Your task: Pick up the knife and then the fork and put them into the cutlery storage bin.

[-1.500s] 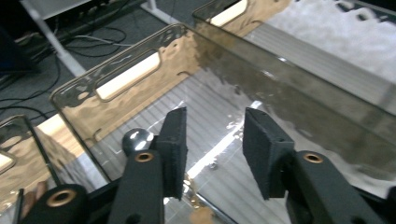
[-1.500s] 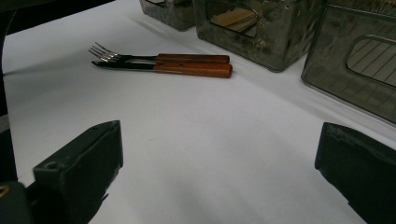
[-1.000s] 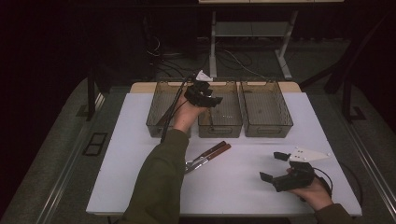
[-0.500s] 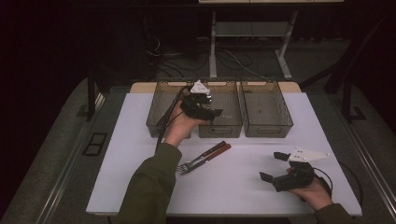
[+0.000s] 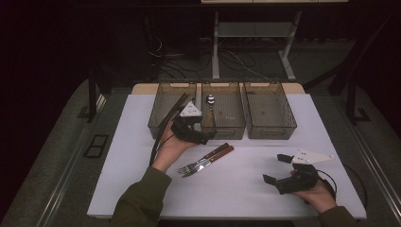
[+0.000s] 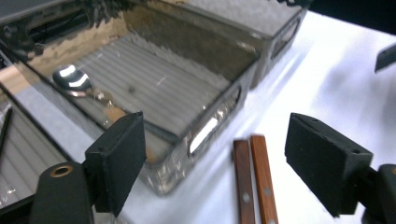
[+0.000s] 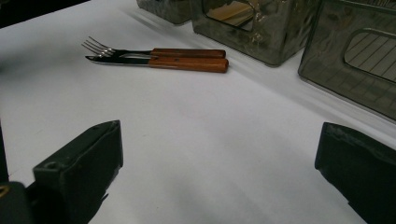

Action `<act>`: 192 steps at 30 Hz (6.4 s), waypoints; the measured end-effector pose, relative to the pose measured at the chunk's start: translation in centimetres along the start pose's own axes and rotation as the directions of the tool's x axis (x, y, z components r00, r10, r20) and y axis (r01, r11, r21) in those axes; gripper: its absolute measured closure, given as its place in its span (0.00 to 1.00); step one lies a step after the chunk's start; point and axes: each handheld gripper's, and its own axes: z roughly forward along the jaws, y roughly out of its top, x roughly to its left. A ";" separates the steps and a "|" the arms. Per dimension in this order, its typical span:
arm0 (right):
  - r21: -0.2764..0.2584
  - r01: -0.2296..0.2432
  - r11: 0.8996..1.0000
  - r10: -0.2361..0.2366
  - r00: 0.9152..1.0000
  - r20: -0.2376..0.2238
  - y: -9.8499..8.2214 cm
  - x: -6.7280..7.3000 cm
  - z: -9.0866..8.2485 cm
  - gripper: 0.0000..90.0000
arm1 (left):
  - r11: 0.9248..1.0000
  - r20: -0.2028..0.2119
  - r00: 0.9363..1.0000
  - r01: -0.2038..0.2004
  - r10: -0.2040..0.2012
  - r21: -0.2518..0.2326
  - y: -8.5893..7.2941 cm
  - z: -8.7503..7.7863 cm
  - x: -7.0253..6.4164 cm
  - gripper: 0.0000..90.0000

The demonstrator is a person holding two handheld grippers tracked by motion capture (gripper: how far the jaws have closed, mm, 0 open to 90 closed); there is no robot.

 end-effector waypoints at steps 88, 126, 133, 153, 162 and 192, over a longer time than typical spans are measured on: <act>-0.002 0.009 1.000 -0.009 1.000 -0.001 0.0 0.1 0.0 0.01 | 0.954 0.186 0.974 -0.176 0.133 0.243 -4.3 6.1 -5.9 1.00; 0.179 0.094 0.979 -0.085 0.995 -0.057 2.9 0.3 1.5 0.01 | 0.998 0.203 0.978 -0.048 0.038 0.045 -6.5 -1.4 -5.0 0.59; 0.260 0.166 0.951 -0.138 0.983 -0.122 4.2 1.1 3.4 0.01 | 1.000 0.146 0.989 -0.006 0.005 0.006 -8.5 -3.9 -4.1 0.42; 0.485 0.364 0.795 -0.278 0.930 -0.242 8.2 4.1 9.7 0.22 | 0.996 0.034 0.997 0.070 -0.068 -0.048 -12.9 -7.9 -2.5 0.01; 0.572 0.439 0.693 -0.295 0.897 -0.330 9.0 6.5 13.1 0.50 | 0.998 0.030 0.998 0.063 -0.062 -0.033 -13.0 -7.7 -2.3 0.00; 0.650 0.566 0.507 -0.407 0.822 -0.399 9.4 8.8 15.6 0.86 | 0.998 0.050 0.997 0.061 -0.060 -0.024 -13.0 -7.6 -2.4 0.00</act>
